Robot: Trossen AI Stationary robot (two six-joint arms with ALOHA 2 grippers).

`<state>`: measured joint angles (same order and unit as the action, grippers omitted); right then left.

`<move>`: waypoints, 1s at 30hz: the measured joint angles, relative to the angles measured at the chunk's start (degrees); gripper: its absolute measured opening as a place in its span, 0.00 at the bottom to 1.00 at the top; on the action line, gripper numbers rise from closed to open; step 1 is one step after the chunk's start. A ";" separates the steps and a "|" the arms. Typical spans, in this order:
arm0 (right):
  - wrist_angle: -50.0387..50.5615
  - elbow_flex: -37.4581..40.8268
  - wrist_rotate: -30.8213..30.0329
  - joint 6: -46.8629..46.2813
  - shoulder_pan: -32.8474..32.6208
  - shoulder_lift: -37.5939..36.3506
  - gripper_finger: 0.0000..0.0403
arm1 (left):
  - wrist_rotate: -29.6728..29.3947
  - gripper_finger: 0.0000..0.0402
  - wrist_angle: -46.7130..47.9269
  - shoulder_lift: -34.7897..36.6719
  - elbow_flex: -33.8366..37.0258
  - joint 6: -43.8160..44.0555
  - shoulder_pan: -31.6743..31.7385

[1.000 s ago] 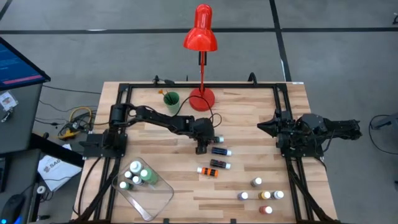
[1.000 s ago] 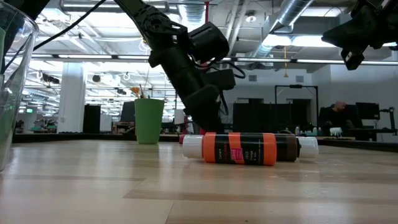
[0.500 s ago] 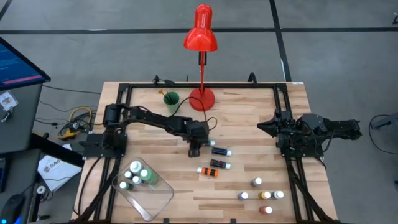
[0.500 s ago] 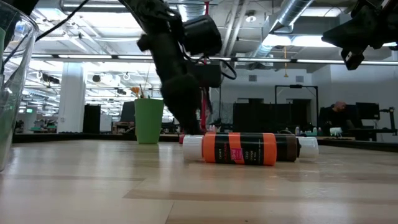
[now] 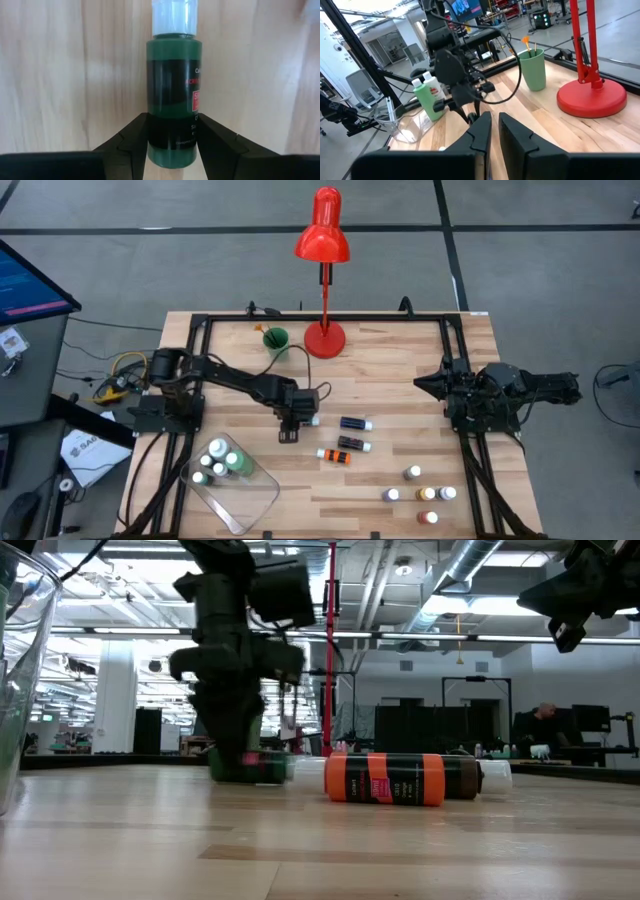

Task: Pick & Place Paint Supplies
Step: Put the green coloring bottle into the transparent bin

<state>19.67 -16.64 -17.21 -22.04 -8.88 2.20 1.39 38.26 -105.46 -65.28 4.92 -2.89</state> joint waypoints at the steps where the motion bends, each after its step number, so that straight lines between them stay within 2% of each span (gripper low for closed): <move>1: -0.04 0.00 0.00 -0.01 0.01 0.00 0.08 | 0.00 0.34 0.14 0.78 0.85 0.79 -0.12; 6: -0.01 0.00 0.00 -0.02 0.02 0.00 0.08 | -0.02 0.39 -0.26 7.60 4.27 1.77 -0.37; 12: -0.02 0.00 0.00 -0.02 0.02 0.00 0.08 | 0.44 0.56 -1.85 13.91 7.04 1.77 -0.13; 18: -0.01 0.00 0.00 -0.02 0.01 0.00 0.08 | 0.55 0.66 -3.63 14.10 8.44 4.51 -0.11; 24: -0.03 0.00 0.00 -0.02 0.02 0.00 0.08 | 0.64 0.66 -9.98 13.26 4.19 4.11 -0.09; 30: -0.05 0.00 0.00 -0.01 0.02 0.00 0.08 | 1.03 0.66 -10.01 7.15 -0.48 2.19 -0.09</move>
<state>19.61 -16.65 -17.21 -22.05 -8.87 2.20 2.42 28.26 -98.31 -65.75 7.11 -2.98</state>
